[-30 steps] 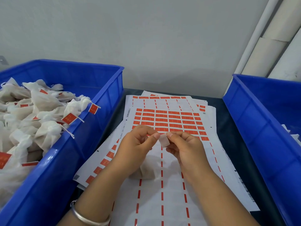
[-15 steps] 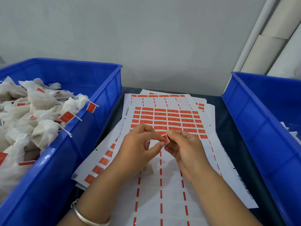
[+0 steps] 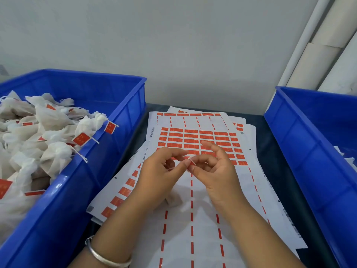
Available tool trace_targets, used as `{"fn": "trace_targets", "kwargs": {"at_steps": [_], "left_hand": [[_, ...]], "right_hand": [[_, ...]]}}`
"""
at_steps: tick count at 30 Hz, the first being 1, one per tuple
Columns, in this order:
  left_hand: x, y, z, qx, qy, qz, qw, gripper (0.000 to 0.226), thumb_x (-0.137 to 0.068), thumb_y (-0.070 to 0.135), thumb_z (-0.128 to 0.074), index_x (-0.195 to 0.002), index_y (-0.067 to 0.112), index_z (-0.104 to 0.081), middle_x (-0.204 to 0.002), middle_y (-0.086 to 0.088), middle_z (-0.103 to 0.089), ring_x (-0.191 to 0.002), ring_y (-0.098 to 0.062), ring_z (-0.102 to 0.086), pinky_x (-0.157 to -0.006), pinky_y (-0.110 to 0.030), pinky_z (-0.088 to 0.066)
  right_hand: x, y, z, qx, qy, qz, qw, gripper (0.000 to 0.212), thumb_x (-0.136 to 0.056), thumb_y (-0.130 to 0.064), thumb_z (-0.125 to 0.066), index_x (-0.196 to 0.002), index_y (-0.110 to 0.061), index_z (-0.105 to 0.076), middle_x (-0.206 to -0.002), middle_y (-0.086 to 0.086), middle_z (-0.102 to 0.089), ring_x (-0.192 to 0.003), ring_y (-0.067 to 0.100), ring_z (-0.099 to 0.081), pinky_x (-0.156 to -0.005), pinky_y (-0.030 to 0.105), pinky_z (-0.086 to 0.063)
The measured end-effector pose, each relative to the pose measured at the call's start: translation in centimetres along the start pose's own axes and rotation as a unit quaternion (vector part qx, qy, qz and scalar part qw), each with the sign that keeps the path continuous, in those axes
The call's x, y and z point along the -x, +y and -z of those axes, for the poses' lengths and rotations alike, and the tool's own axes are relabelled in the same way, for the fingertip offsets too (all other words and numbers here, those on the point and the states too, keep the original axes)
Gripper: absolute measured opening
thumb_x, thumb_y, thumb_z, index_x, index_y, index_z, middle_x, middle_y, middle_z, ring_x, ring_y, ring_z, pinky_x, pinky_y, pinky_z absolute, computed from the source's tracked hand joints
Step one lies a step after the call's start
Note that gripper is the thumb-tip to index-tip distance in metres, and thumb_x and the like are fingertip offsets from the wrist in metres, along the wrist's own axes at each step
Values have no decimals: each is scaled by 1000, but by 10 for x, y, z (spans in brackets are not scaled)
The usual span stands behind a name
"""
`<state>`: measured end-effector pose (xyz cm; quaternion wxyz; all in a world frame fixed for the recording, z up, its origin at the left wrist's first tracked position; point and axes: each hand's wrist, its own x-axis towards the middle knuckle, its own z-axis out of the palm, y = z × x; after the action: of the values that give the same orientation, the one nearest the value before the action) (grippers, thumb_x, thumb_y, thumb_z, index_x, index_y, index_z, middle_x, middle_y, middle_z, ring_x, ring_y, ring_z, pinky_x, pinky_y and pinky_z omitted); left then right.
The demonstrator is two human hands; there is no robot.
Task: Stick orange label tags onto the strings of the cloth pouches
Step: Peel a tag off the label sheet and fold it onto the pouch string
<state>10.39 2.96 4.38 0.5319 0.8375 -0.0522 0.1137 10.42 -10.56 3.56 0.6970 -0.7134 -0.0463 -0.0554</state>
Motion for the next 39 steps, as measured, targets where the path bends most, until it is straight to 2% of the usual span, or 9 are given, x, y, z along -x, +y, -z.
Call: {"fn": "trace_targets", "kwargs": {"at_steps": [6, 8, 11, 17, 23, 28, 32, 36, 39], "left_hand": [[-4, -4, 2, 72, -35, 60, 995, 3, -74, 39, -64, -73, 38, -66, -78, 31, -64, -82, 11, -57, -69, -14, -42], [-4, -4, 1, 73, -37, 65, 995, 11, -68, 45, -59, -73, 37, -65, -78, 33, -63, -83, 6, -59, -69, -14, -42], [-3, -3, 2, 52, -26, 54, 997, 11, -63, 48, -57, -70, 42, -64, -76, 39, -60, -82, 15, -56, -69, -11, -40], [-6, 4, 7, 0, -23, 70, 997, 7, -60, 45, -65, -63, 43, -60, -72, 31, -57, -75, 9, -53, -63, -8, -35], [-8, 16, 21, -83, -130, 77, 985, 4, -72, 44, -67, -70, 42, -64, -83, 25, -59, -82, -5, -55, -64, -15, -40], [-3, 27, 29, -133, -166, 92, 973, 17, -79, 36, -67, -96, 33, -72, -92, 18, -57, -87, -7, -54, -72, -15, -41], [0, 49, 39, -190, -79, 45, 978, 23, -84, 31, -64, -105, 26, -70, -89, 12, -59, -86, -10, -58, -78, -19, -46], [-3, 75, 62, -100, 114, 30, 988, 10, -88, 28, -60, -84, 32, -68, -73, 17, -60, -69, -6, -58, -61, -14, -44], [-7, 91, 82, 10, 269, 16, 963, 13, -87, 34, -61, -77, 39, -67, -63, 25, -56, -65, 1, -56, -55, -12, -37]], "right_hand": [[2, 4, -1, 26, 6, 44, 999, 54, -76, -15, -76, -115, -39, -46, -85, -14, -70, -86, 2, -68, -72, 12, -54], [2, 6, -1, 25, 14, 48, 998, 50, -76, -16, -76, -110, -40, -49, -85, -14, -70, -85, 1, -68, -68, 9, -51], [1, 9, 0, 17, 26, 35, 999, 45, -76, -19, -77, -104, -43, -52, -83, -16, -71, -84, -2, -67, -62, 5, -48], [-1, 7, 1, -2, 42, 20, 999, 41, -78, -22, -74, -105, -44, -51, -84, -24, -70, -85, -11, -64, -55, 1, -43], [0, -11, 2, -25, 63, 46, 997, 36, -81, -21, -71, -102, -45, -54, -88, -25, -69, -84, -2, -68, -61, 14, -54], [9, -23, 6, -22, 59, 43, 997, 28, -85, -18, -66, -103, -38, -58, -89, -19, -70, -83, 3, -70, -65, 17, -56], [18, -35, 6, -30, 48, 30, 998, 30, -77, -30, -71, -105, -36, -60, -93, -16, -71, -88, 2, -68, -65, 17, -56], [31, -48, 5, -4, 22, 47, 999, 59, -49, -60, -69, -105, -43, -58, -97, -16, -69, -91, 5, -67, -74, 23, -58], [38, -50, 1, 6, 17, 42, 999, 57, -50, -63, -67, -103, -44, -57, -102, -16, -67, -94, 9, -66, -78, 27, -58]]}}
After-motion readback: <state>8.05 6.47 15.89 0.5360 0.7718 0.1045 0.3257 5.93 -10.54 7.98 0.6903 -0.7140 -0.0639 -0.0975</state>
